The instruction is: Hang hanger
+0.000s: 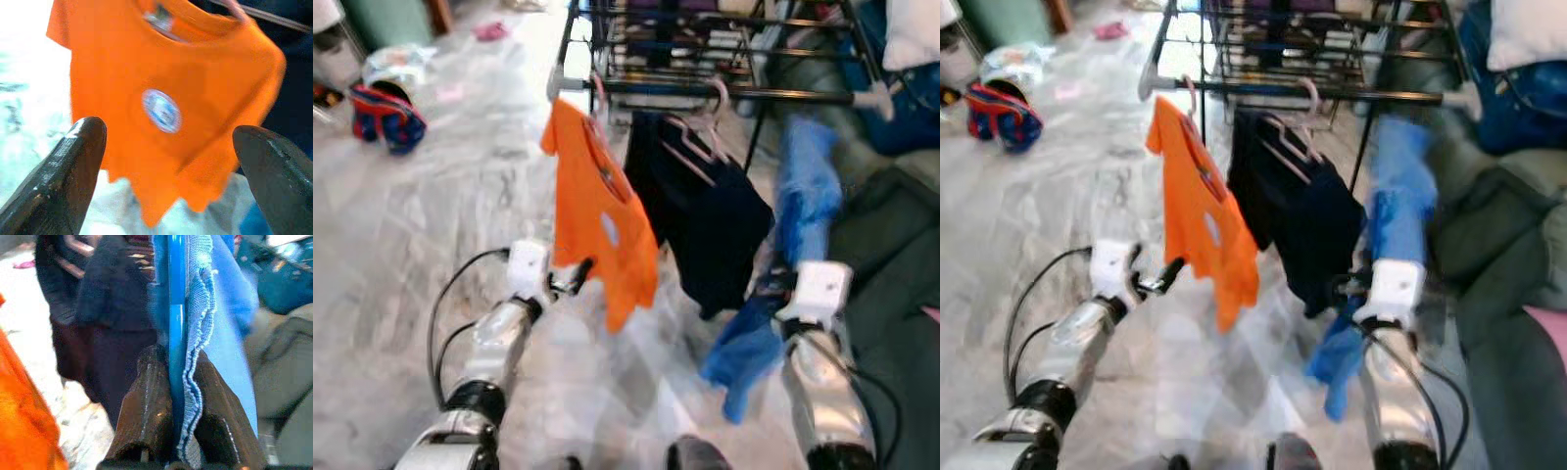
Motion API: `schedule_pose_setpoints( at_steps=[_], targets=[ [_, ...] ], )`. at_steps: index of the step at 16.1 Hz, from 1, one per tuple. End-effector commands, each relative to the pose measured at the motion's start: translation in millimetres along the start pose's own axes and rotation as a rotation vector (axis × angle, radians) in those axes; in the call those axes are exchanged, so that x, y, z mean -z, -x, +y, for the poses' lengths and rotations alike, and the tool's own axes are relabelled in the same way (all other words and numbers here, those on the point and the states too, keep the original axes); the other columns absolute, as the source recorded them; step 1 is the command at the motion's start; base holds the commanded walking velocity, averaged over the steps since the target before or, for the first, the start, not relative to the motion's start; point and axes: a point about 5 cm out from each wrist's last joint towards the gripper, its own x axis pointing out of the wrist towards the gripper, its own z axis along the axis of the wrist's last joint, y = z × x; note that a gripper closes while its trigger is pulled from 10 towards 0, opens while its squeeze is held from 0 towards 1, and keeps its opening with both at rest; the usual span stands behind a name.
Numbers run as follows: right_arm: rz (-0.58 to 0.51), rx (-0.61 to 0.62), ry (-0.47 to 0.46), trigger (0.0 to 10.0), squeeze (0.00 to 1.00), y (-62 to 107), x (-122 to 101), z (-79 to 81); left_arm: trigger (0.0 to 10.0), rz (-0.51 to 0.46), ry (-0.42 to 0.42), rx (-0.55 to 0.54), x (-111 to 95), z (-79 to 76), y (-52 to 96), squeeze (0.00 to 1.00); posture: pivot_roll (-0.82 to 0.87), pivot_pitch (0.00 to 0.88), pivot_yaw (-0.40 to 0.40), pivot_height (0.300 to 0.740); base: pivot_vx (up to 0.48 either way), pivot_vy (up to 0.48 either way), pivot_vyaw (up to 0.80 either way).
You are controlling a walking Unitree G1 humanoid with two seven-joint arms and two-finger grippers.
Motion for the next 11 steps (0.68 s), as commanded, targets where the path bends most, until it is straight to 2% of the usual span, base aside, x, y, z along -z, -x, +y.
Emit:
schedule_pose_setpoints(
  at_steps=[1,5,8,11],
  targets=[
    [-0.018,0.022,0.006,10.0,0.00,-1.1,-4,-9.2,10.0,0.009,0.003,0.033,2,-10.3,-3.0,0.00,-0.13,0.177,0.003,0.740,0.349,0.000,0.00],
    [-0.012,0.018,0.001,10.0,0.00,-1.4,-4,-9.3,10.0,0.026,0.026,0.023,7,-13.2,-2.2,0.00,-0.13,0.179,-0.001,0.740,0.000,0.000,0.00],
    [-0.006,0.026,-0.018,10.0,0.00,-1.5,-4,-9.8,10.0,0.037,0.013,0.045,13,-18.8,0.6,0.00,-0.13,0.184,-0.003,0.740,0.000,0.000,0.00],
    [-0.045,0.043,-0.037,10.0,0.00,-0.4,-11,-12.3,10.0,0.033,0.012,0.056,11,-22.1,-0.9,0.00,-0.13,0.189,0.001,0.740,0.000,0.000,0.00]
  ],
)
